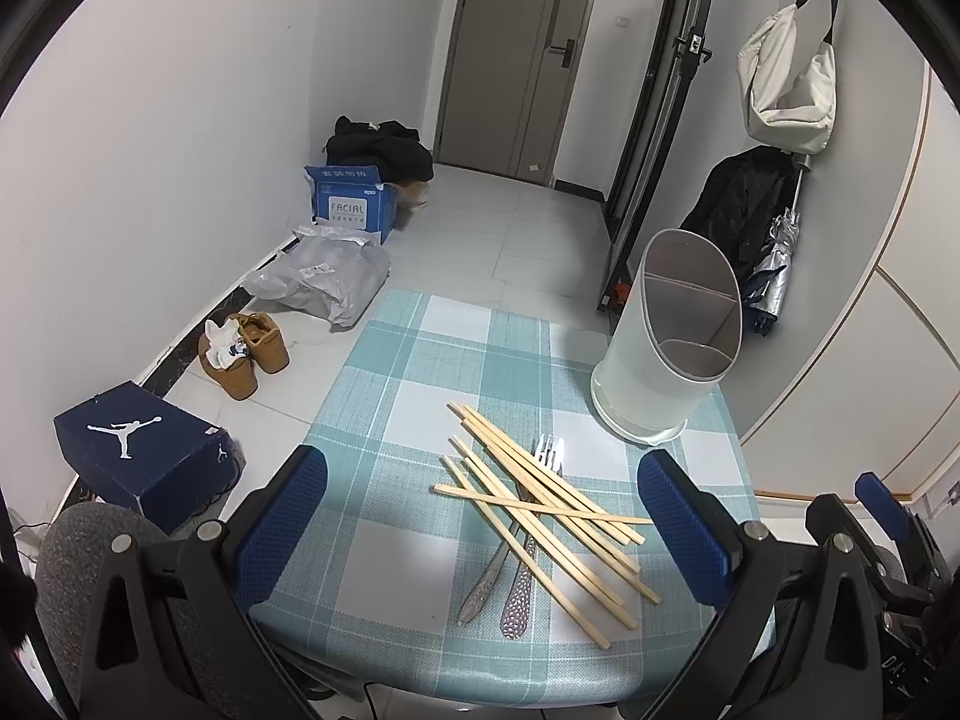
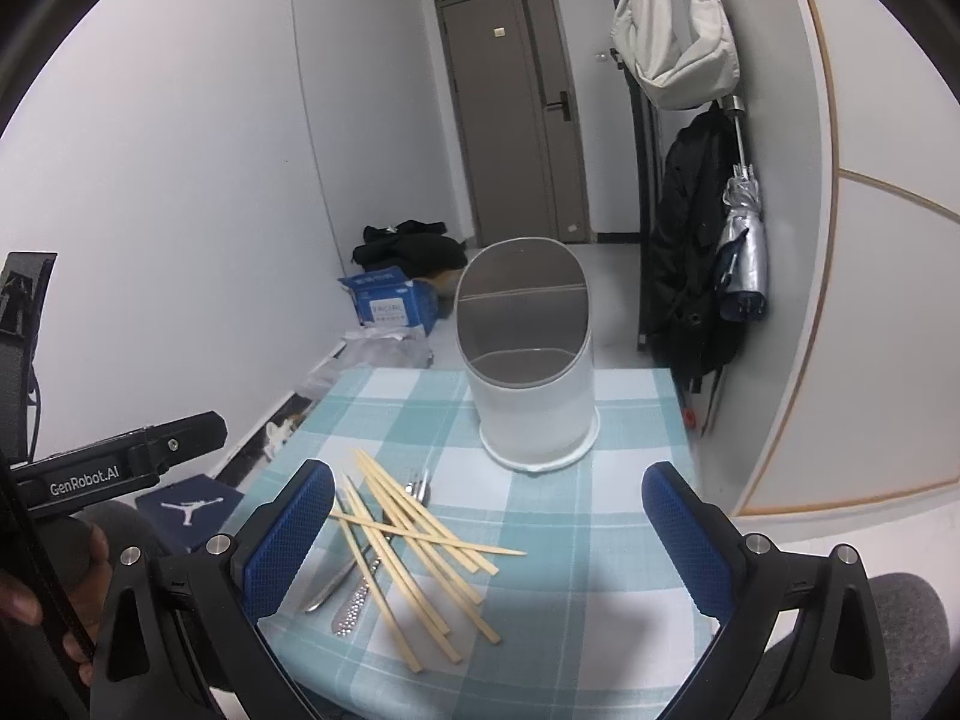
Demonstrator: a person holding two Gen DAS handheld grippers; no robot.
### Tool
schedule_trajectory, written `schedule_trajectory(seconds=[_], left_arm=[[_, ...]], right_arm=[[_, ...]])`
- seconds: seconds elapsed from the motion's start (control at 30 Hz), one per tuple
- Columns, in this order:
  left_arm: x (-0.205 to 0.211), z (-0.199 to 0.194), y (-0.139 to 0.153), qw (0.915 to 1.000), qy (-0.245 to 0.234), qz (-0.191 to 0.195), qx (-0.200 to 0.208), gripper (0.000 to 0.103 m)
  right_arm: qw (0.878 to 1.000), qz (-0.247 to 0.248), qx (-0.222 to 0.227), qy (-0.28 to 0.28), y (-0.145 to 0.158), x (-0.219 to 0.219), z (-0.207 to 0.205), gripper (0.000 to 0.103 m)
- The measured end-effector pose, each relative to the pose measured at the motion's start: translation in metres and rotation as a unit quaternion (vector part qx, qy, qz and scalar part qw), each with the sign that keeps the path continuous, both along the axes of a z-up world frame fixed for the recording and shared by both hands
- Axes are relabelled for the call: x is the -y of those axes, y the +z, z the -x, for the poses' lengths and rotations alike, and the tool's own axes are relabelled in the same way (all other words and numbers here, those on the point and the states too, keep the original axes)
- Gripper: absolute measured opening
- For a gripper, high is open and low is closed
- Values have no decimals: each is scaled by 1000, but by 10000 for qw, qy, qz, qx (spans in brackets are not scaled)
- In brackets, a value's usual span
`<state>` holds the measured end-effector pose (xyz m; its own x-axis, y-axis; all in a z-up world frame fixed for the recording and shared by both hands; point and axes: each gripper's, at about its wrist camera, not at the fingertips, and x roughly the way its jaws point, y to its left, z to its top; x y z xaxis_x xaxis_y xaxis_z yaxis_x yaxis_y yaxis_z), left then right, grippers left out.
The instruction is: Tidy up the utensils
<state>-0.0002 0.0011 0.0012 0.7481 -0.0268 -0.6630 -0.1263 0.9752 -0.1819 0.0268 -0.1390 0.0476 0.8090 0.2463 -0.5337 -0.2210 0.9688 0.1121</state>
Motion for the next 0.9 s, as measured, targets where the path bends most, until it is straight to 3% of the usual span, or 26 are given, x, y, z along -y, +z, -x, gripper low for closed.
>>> schedule_trajectory(seconds=[0.9], left_arm=[[1, -4, -9, 9999, 19, 31, -122, 102]], right_arm=[[9999, -97, 18, 75, -2, 0, 2, 103]])
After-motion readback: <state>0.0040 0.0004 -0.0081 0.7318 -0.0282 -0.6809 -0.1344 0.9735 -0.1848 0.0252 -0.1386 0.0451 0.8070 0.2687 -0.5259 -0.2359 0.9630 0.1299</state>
